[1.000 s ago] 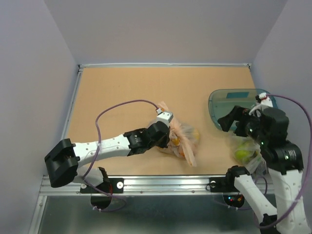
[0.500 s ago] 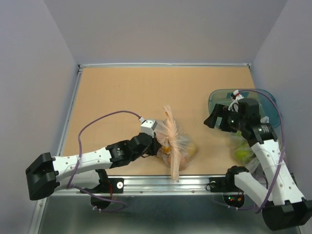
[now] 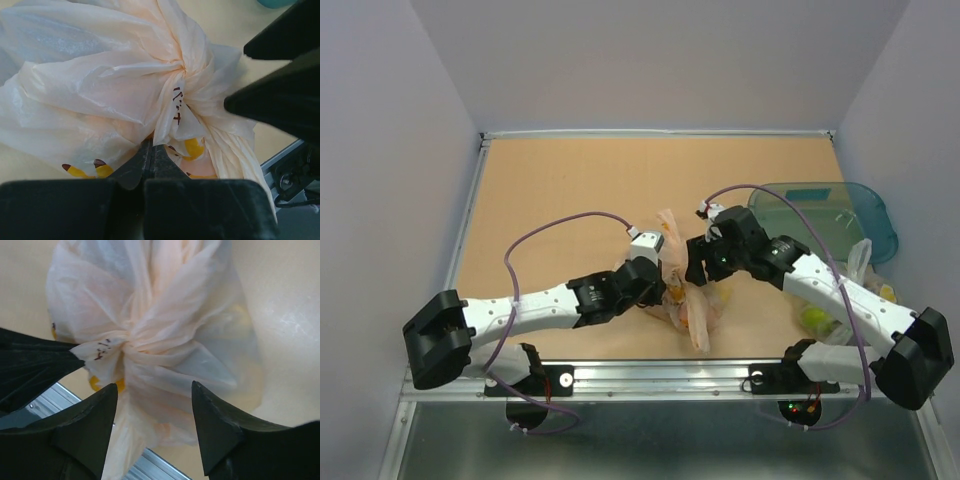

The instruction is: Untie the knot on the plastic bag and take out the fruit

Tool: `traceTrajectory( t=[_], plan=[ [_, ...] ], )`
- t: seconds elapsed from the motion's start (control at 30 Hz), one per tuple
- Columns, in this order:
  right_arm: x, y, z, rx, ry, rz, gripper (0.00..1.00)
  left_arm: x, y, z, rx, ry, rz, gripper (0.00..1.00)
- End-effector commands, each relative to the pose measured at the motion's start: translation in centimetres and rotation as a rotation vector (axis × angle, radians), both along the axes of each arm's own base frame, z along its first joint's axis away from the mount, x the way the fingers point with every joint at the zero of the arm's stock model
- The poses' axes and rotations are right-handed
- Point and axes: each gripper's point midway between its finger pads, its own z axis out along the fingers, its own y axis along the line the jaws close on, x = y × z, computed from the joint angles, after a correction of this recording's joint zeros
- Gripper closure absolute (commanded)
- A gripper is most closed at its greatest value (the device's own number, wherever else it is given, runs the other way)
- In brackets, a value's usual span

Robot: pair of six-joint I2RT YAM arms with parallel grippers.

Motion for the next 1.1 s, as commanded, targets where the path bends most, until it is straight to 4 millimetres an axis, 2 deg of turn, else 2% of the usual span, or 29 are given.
traceTrajectory(
  t=[0.0,0.13,0.3,0.53,0.67,0.97,1.07],
  plan=[
    [2.3,2.1,4.0,0.007,-0.206,0.037,0.37,0.8,-1.4,2.4,-0.056,-0.014,0.030,1.00],
    [2.3,2.2,2.3,-0.029,-0.196,0.054,0.41,1.0,-1.6,2.4,-0.060,-0.012,0.042,1.00],
    [2.5,2.1,1.1,-0.050,-0.200,0.057,0.42,0.5,-1.2,1.5,-0.024,0.021,0.031,1.00],
    [2.9,2.6,3.0,-0.038,-0.256,0.099,0.44,0.0,0.6,0.4,0.008,0.033,0.057,1.00],
    [1.5,4.1,2.4,-0.005,-0.213,0.228,0.44,-0.1,1.4,-0.1,0.030,0.031,0.064,1.00],
    [-0.4,4.2,1.1,-0.032,-0.226,0.440,0.39,0.3,4.2,-0.8,0.157,-0.014,0.092,1.00],
    [-0.4,4.1,1.0,-0.049,-0.247,0.474,0.37,0.6,4.9,-1.1,0.188,-0.017,0.108,1.00]
  ],
)
